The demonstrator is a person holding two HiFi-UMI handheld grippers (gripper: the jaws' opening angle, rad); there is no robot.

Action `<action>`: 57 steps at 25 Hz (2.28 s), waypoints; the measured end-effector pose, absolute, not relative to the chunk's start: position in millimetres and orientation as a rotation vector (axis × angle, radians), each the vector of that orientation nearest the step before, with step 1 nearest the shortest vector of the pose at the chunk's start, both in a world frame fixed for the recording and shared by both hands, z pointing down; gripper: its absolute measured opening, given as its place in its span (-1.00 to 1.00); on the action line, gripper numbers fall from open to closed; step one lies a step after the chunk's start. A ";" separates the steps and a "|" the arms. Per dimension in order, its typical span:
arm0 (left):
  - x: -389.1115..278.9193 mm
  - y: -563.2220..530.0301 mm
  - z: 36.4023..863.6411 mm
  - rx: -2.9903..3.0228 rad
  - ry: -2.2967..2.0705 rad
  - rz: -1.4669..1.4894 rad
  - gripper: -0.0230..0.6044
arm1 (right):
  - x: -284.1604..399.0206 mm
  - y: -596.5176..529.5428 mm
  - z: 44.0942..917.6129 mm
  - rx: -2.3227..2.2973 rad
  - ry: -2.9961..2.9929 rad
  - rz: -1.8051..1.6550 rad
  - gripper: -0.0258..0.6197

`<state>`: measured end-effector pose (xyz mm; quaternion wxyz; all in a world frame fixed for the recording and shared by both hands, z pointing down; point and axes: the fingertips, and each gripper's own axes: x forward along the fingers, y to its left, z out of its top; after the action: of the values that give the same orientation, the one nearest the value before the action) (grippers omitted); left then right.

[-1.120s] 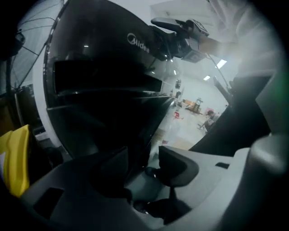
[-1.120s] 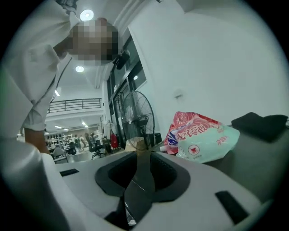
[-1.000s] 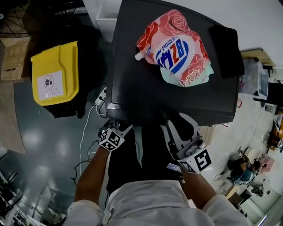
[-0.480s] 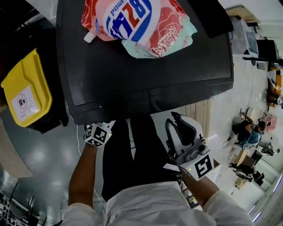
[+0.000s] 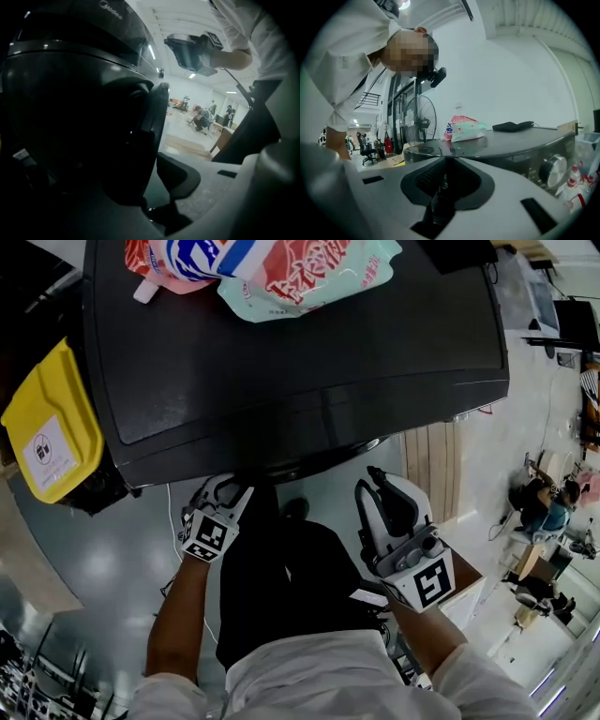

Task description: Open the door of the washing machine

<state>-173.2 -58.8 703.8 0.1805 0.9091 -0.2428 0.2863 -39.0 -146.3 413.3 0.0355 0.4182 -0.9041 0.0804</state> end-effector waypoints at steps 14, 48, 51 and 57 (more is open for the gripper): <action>-83.5 80.3 703.3 2.188 -0.998 0.664 -0.56 | 130.9 -12.9 454.2 1.647 -2.588 0.317 -0.70; 303.0 203.7 655.0 2.231 -0.063 0.329 -0.33 | 315.9 240.5 480.4 2.437 -1.913 0.424 -0.70; 268.1 186.8 640.8 2.277 -0.070 0.270 -0.44 | 311.8 231.2 477.2 2.420 -1.960 0.420 -0.70; 179.7 156.5 578.7 2.409 -0.027 0.230 -0.83 | 283.2 210.8 456.9 2.337 -2.106 0.430 -0.72</action>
<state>179.7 156.5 578.7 0.3530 0.9313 -0.0103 0.0887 283.2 210.8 456.9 -0.0169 0.7358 -0.6633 0.1354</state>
